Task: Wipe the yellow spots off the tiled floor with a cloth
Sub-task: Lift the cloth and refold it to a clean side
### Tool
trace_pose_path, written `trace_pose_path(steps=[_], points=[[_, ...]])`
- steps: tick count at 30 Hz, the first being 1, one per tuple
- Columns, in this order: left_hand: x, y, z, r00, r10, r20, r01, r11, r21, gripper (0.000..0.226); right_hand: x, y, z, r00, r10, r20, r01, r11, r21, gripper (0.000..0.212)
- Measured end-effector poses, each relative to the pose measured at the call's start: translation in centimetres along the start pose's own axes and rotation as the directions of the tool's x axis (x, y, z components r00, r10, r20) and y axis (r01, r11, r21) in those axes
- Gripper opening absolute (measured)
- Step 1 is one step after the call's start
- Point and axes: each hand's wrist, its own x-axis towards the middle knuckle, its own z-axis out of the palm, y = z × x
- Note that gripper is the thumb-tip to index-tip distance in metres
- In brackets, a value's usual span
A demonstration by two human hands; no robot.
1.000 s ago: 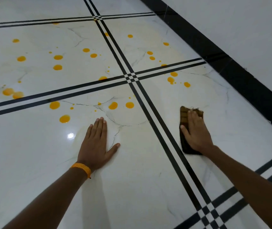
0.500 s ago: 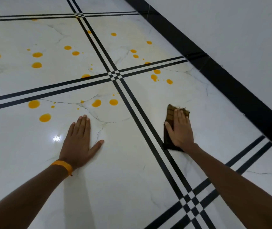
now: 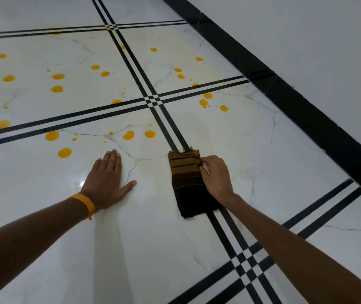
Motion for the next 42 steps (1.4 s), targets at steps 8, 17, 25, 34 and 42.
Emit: trace_pose_path(steps=[8, 17, 25, 34, 42], points=[[2.6, 2.1, -7.1, 0.982, 0.067, 0.178, -0.123, 0.938, 0.323, 0.068, 1.0, -2.7, 0.0, 0.971, 0.232, -0.048, -0.234, 0.971, -0.042, 0.011], [3.6, 7.6, -9.5, 0.986, -0.019, 0.167, 0.021, 1.0, -0.012, 0.046, 1.0, -3.5, 0.0, 0.978, 0.205, 0.051, -0.196, 0.971, -0.14, 0.016], [2.9, 8.8, -9.1, 0.982, -0.092, 0.163, 0.15, 0.906, -0.395, 0.034, 1.6, -4.6, -1.2, 0.967, 0.234, 0.1, -0.237, 0.971, 0.019, 0.004], [2.3, 11.8, -15.1, 0.834, 0.051, 0.55, 0.552, -0.098, -0.828, 0.069, 2.1, -11.7, -8.0, 0.94, 0.019, 0.342, -0.19, 0.86, 0.473, 0.011], [2.8, 9.7, -20.3, 0.887, 0.139, 0.441, 0.446, -0.508, -0.737, 0.033, 1.4, -16.7, -12.7, 0.873, -0.297, 0.387, 0.15, 0.918, 0.366, 0.028]])
